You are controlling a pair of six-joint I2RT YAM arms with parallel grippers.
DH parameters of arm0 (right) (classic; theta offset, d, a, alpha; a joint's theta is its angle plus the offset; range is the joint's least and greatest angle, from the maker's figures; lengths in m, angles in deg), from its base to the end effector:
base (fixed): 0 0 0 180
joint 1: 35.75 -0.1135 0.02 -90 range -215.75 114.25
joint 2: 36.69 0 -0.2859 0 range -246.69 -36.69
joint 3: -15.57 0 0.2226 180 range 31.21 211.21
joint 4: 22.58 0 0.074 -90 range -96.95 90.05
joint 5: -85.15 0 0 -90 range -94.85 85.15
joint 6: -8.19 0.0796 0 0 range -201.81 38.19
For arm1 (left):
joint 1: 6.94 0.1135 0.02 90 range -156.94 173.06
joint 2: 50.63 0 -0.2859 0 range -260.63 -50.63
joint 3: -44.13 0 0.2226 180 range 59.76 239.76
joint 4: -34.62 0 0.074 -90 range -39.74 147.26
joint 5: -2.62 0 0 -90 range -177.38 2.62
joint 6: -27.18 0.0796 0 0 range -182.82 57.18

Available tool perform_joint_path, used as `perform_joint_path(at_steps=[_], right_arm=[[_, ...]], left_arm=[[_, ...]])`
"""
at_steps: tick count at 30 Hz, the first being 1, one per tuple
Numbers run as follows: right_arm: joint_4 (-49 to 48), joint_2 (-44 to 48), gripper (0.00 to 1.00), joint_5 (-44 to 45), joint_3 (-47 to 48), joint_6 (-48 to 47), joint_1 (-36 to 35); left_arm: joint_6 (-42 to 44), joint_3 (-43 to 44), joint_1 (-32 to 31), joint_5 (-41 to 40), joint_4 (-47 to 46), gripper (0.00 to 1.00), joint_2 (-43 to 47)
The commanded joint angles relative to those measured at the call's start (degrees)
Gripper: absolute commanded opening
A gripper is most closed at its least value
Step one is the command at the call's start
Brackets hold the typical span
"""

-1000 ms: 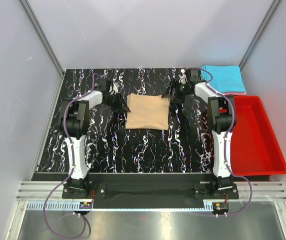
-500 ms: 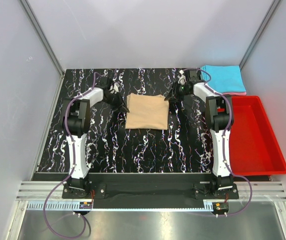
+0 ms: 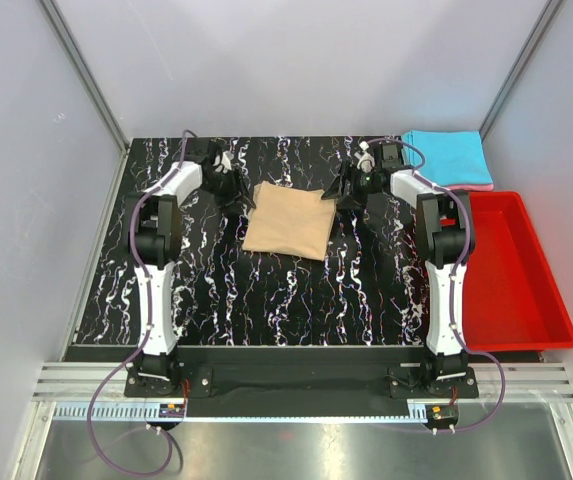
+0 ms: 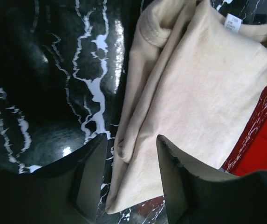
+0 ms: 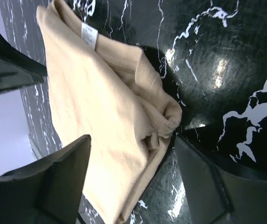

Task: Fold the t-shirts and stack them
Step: Neatly place the folded tshirt to the corner

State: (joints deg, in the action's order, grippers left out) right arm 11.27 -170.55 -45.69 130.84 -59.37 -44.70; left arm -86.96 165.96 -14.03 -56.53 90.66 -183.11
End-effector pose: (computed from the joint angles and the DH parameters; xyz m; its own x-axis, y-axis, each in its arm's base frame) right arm 0.4966 0.1309 0.1423 -0.9190 0.1476 -0.3656 -0.1738 0.6805 0.7118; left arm 0.4794 -0.1008 0.1525 -0.9573 -0.2347 -0.1685 -0.0923 0.8009 -0.5916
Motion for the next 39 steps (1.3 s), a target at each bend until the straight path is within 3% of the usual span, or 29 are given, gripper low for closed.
perform_joint_path(at_steps=[1,8,15,19,31,39], right_arm=[[7.2,-0.3,0.83,2.8,0.6,-6.7,0.8],[17.2,-6.3,0.90,3.1,12.0,-13.6,0.8],[24.3,-13.0,0.91,1.9,21.5,-15.7,0.8],[26.9,-15.7,0.92,1.3,25.8,-16.3,0.8],[32.8,-19.1,0.90,-2.0,30.5,-19.1,0.7],[36.8,-21.9,0.81,-4.1,34.3,-20.4,0.8]], left_arm=[[1.5,0.5,0.3,-1.9,1.8,0.51,4.9],[0.2,-10.5,-1.3,-2.6,-3.7,0.52,15.1],[-8.5,-24.5,-7.0,6.4,-21.4,0.49,21.5],[-9.4,-25.2,-9.1,5.5,-22.8,0.48,18.9],[-8.3,-25.3,-6.7,1.1,-21.3,0.47,12.6],[-7.9,-24.8,-6.0,2.5,-21.8,0.46,11.3]])
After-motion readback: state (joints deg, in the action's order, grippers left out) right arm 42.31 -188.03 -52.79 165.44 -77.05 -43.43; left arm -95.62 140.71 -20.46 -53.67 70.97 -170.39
